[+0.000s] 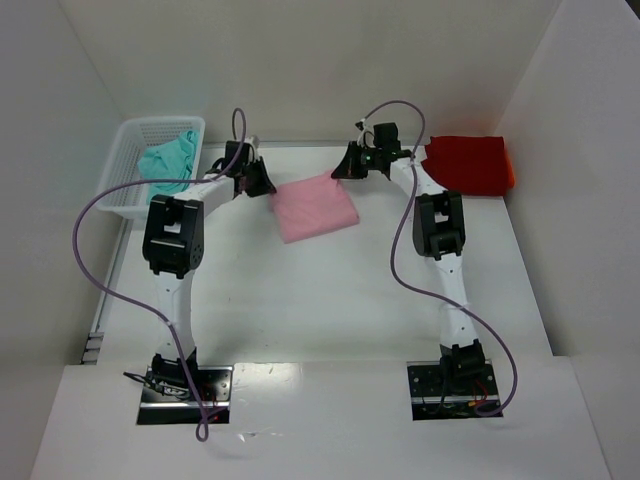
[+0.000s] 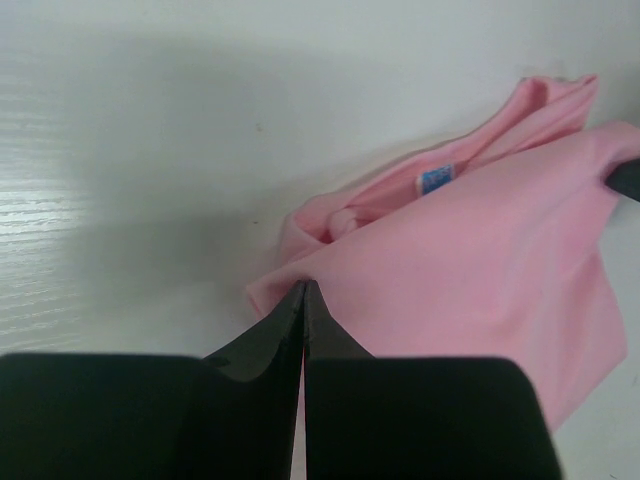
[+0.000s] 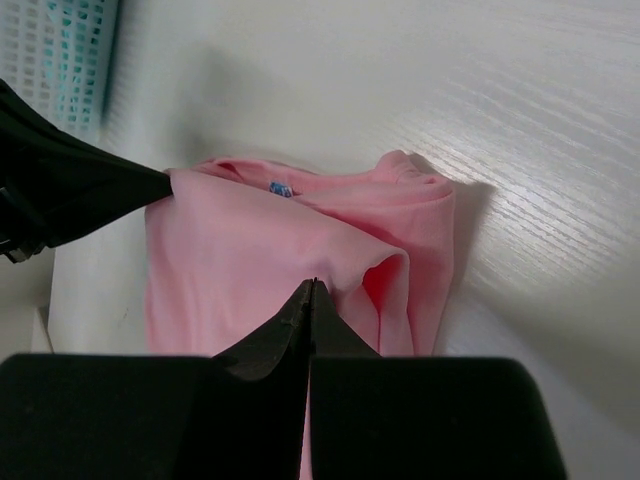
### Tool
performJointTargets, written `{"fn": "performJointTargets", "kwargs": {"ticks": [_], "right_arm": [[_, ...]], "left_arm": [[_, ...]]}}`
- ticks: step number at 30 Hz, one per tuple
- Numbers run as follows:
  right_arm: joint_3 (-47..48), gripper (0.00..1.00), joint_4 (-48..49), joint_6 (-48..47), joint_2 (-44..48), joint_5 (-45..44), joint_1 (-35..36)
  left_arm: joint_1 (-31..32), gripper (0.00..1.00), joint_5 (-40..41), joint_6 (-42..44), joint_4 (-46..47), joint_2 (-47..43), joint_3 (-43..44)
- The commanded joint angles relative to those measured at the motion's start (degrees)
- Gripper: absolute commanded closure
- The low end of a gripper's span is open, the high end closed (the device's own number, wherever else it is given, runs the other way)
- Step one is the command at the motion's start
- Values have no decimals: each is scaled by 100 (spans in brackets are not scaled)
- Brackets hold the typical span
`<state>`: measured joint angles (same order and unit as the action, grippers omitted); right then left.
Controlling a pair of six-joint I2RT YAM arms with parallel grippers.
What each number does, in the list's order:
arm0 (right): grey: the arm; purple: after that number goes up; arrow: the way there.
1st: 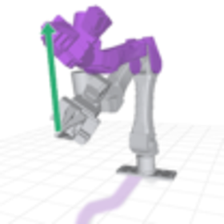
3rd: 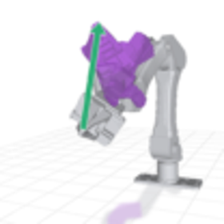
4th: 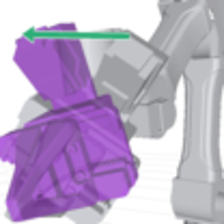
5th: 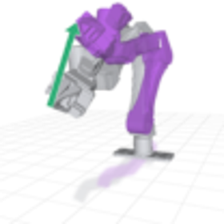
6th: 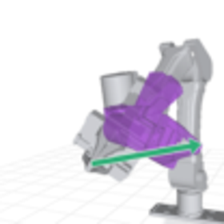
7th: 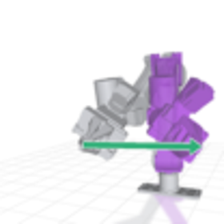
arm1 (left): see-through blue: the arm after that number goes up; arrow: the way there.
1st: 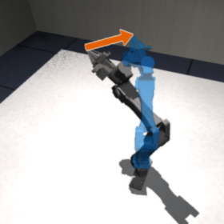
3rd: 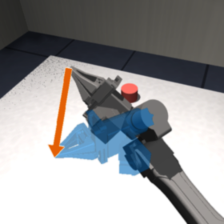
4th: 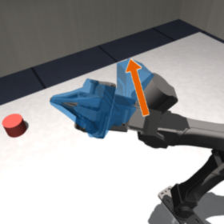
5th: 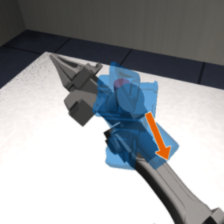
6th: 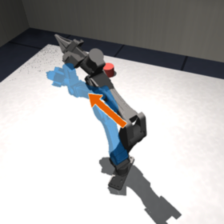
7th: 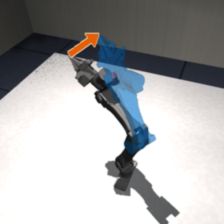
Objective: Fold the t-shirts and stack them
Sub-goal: Fold the long partially folded tshirt into a neat square
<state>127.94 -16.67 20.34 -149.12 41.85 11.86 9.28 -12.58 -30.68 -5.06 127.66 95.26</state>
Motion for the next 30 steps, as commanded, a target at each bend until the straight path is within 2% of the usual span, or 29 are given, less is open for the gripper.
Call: {"fn": "performJointTargets", "kwargs": {"ticks": [1, 13, 21, 24, 25, 26, 29, 30], "right_arm": [[380, 99, 24, 14, -125, 52, 36], [970, 98, -179, -118, -539, -554, 89], [1478, 97, -179, -118, -671, -757, 89], [1916, 95, -249, -118, -671, -818, 36], [2049, 92, -249, -57, -602, -879, 36], [2173, 90, -328, -56, -435, -932, 36], [2394, 74, -503, -109, -48, -1064, 36], [2394, 69, -670, -161, 205, -1151, 36]], "left_arm": [[-49, 95, 89, -96, -100, 171, 150], [-102, 95, 89, 9, -285, 338, 317], [-102, 91, 36, 62, -285, 339, 493], [-102, 86, 36, 114, -338, 208, 493], [-102, 83, 36, 114, -338, 77, 493], [-102, 66, 36, 184, -338, -20, 493], [-102, 48, 150, 307, -338, -451, 379], [-102, 28, 203, 308, -338, -583, 309]]}}
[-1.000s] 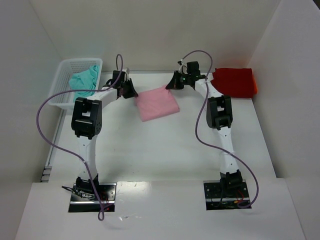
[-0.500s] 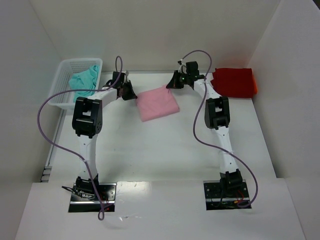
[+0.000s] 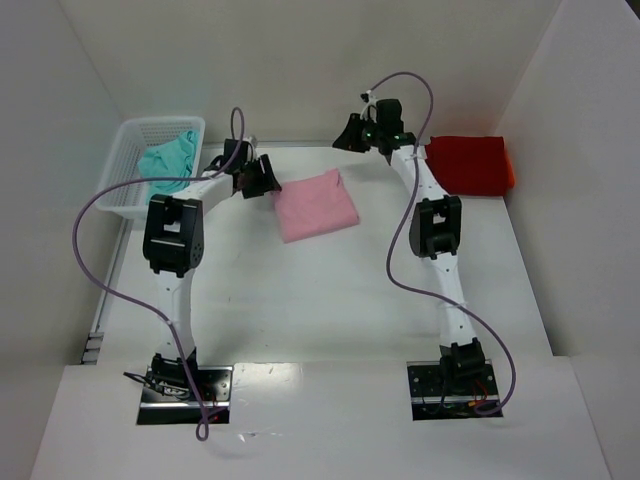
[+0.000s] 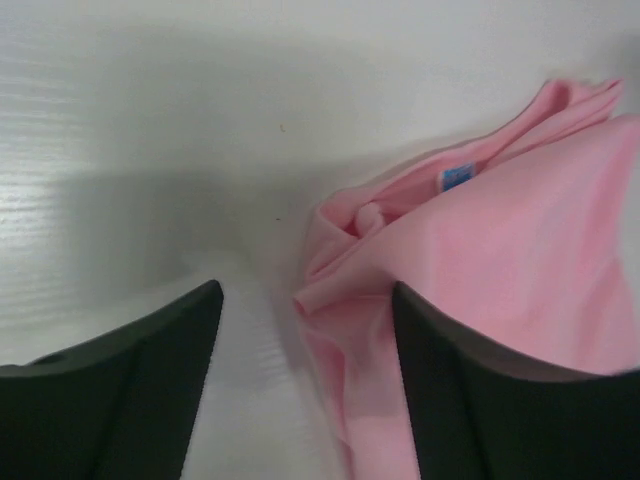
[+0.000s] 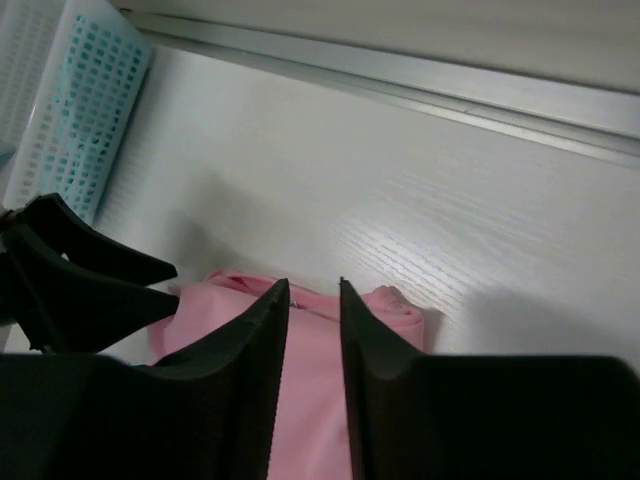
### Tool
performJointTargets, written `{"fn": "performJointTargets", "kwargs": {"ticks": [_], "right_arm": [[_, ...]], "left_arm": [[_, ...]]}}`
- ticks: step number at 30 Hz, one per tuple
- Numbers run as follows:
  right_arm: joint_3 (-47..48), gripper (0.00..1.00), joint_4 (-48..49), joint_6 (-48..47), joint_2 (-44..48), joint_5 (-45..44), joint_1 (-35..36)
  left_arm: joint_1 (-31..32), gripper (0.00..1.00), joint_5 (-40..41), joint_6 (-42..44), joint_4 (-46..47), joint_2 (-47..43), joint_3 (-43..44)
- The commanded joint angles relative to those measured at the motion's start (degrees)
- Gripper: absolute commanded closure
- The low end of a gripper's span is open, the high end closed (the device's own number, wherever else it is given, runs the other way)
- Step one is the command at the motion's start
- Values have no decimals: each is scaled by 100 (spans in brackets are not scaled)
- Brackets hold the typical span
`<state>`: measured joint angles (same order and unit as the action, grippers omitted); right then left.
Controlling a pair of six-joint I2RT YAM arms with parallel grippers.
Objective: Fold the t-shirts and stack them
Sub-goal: Fold the long partially folded tshirt into a neat square, then put the neatly folded tshirt into the corner of the board with the right arm
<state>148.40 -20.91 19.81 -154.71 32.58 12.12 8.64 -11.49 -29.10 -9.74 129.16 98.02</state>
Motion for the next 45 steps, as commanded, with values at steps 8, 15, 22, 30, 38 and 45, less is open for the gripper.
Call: {"fn": "performJointTargets", "kwargs": {"ticks": [8, 15, 22, 30, 38, 45], "right_arm": [[-1906, 26, -451, -505, 2312, -463, 10], [-5072, 0, 684, -565, 3430, -568, 10], [-5295, 0, 825, -576, 3132, -173, -96], [-4418, 0, 571, -698, 2368, 143, -201], [-4082, 4, 377, -698, 1805, 565, -254], [-3818, 13, 184, -698, 1427, 908, -254]], "left_arm": [[23, 0, -353, 344, -62, -2061, -854], [392, 0, -556, 186, 50, -2729, -2101], [674, 0, -680, 124, 200, -3187, -2516], [726, 0, -732, 124, 148, -3240, -2516], [726, 0, -784, 124, 42, -3125, -2393], [726, 0, -838, 124, 42, -3064, -2340]]}}
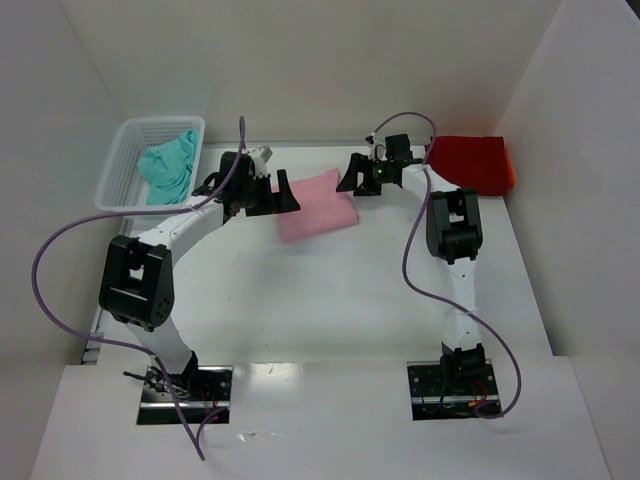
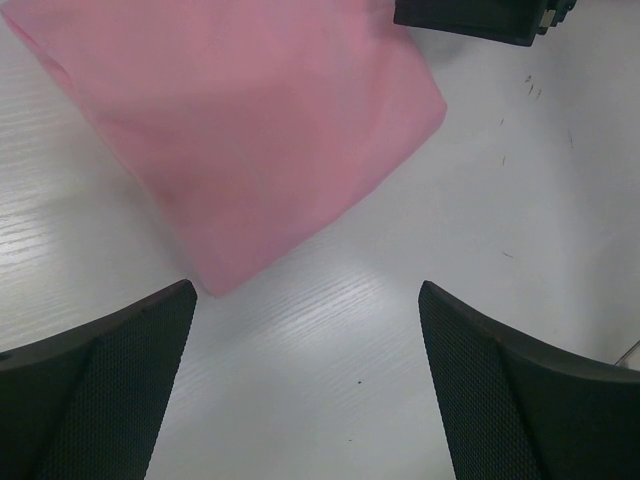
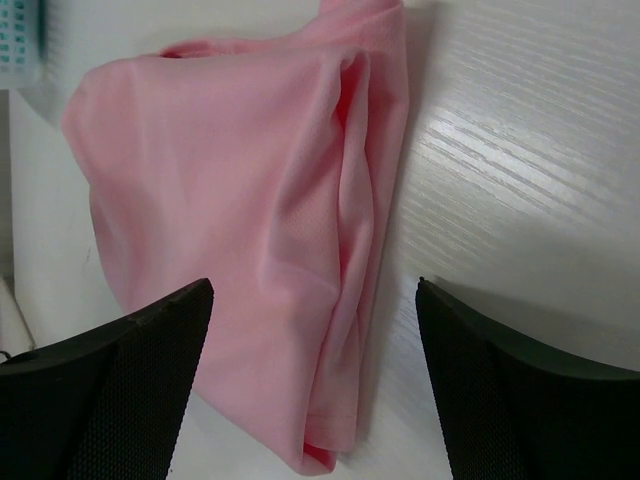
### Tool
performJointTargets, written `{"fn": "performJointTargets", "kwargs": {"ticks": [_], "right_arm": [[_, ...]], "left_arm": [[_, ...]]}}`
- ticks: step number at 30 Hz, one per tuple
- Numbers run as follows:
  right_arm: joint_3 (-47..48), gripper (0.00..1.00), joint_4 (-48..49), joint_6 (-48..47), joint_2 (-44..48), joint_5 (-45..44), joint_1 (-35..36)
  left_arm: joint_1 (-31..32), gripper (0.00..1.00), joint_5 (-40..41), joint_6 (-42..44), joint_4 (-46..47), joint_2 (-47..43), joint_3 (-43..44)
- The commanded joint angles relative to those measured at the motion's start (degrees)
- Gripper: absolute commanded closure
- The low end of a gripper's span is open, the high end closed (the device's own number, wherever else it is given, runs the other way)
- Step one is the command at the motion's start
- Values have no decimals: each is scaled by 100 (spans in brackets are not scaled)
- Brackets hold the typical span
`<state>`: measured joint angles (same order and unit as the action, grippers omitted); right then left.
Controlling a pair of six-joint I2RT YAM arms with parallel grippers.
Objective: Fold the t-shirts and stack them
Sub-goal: Put the neatly folded tshirt into the corner of the board with the right arm
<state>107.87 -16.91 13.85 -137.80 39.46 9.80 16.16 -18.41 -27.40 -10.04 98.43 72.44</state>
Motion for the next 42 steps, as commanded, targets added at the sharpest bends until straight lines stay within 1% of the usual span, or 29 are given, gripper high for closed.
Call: {"fn": "performJointTargets", "kwargs": {"ticks": [1, 8, 18, 22, 25, 27, 29, 30, 32, 33, 36, 37, 38, 39, 42], "right_arm": [[234, 13, -217, -41, -265, 272, -22], [234, 13, -330, -40, -370, 272, -22], [-29, 13, -445, -93, -423, 281, 268], [-30, 14, -445, -93, -423, 229, 329], [-30, 18, -445, -93, -528, 229, 382], [32, 24, -515, -93, -529, 229, 382], [32, 31, -515, -93, -590, 176, 382], [32, 38, -515, -32, -590, 176, 382], [84, 46, -515, -31, -643, 124, 382], [85, 56, -515, -31, -643, 123, 382], [242, 76, -647, -31, -765, -8, 382], [243, 88, -647, -31, -766, -9, 382], [304, 94, -717, -31, -766, -9, 382], [365, 99, -718, -31, -766, -174, 382], [498, 100, -875, -31, -714, -404, 382]], "left_arm": [[-26, 0, -145, -46, 73, 9, 217], [-26, 0, -145, -46, 73, 9, 165], [-26, 0, -145, -46, 73, -158, -20], [-26, 0, -145, 6, 73, -158, -20], [-26, 0, -145, 67, 73, -158, -20], [-26, 0, -145, 68, 73, -158, -20], [-26, 0, -145, 129, 73, -158, -20], [-26, 0, -145, 129, 73, -158, -20], [-26, 0, -145, 191, 20, -210, -20], [-26, 0, -145, 191, 20, -210, -20], [-26, 0, -145, 244, -33, -263, 41], [-26, 0, -145, 244, -33, -263, 42], [-26, 0, -145, 244, -33, -342, 42], [-26, 0, -197, 244, -85, -412, 94], [-26, 0, -250, 244, -86, -588, 165]]}}
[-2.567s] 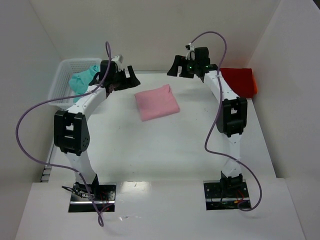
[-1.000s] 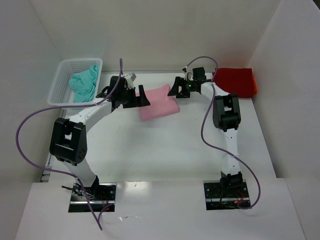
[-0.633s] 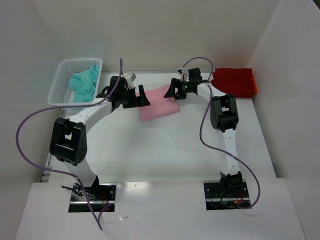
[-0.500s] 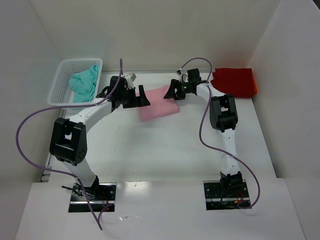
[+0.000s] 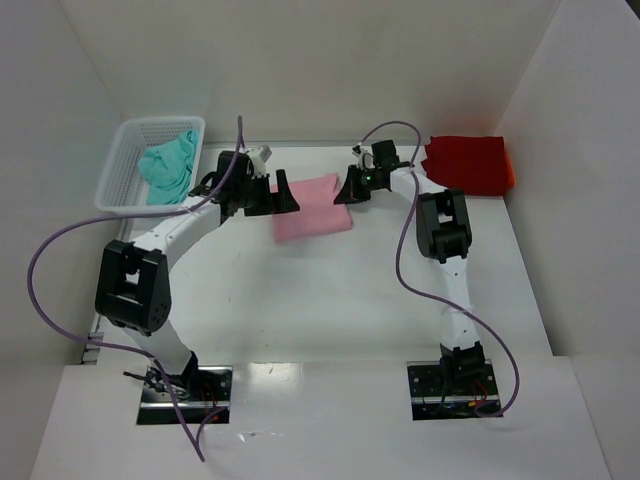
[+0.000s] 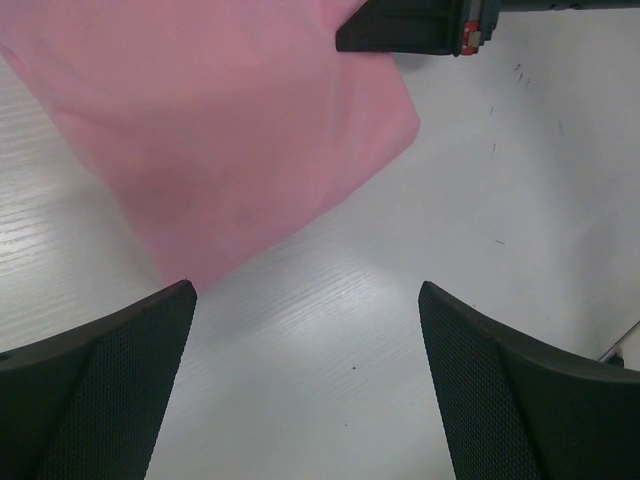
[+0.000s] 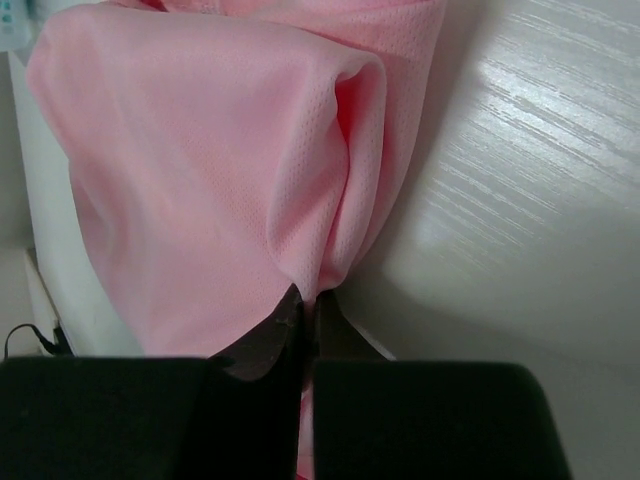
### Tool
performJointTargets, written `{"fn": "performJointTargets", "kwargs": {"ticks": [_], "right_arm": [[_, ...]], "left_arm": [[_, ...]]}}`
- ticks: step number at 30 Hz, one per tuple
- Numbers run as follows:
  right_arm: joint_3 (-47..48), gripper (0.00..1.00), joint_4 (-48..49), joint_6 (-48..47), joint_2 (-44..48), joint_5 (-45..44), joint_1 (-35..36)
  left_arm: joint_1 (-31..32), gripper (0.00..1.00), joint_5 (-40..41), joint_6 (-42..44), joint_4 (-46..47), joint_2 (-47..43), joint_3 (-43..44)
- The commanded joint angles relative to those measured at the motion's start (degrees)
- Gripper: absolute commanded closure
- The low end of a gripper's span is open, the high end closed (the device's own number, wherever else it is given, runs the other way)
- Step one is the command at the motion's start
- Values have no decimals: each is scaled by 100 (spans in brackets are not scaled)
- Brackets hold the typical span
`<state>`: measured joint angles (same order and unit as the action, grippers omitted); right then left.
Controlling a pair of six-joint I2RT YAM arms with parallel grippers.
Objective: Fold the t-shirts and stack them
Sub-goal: Put the neatly folded tshirt into the corner of the board with the right arm
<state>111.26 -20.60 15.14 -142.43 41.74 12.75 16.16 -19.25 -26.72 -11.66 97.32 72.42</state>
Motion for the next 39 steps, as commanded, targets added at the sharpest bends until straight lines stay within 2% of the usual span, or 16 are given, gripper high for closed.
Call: {"fn": "performJointTargets", "kwargs": {"ticks": [1, 7, 14, 17, 39], "right_arm": [[228, 100, -506, -160, -250, -832, 87], [966, 100, -1102, -406, -101, -1431, 26], [1942, 100, -1850, -986, 22, -2827, -27], [1891, 100, -1930, -1039, 215, -3285, -167], [2021, 100, -1798, -1558, 1666, -4393, -1652]], "left_arm": [[-26, 0, -167, 228, 24, -529, 167], [-26, 0, -220, 413, -100, -854, 167], [-26, 0, -167, 571, -275, -1013, 53], [-26, 0, -167, 624, -275, -1013, 53], [-26, 0, -536, 624, -565, -565, 272]]}}
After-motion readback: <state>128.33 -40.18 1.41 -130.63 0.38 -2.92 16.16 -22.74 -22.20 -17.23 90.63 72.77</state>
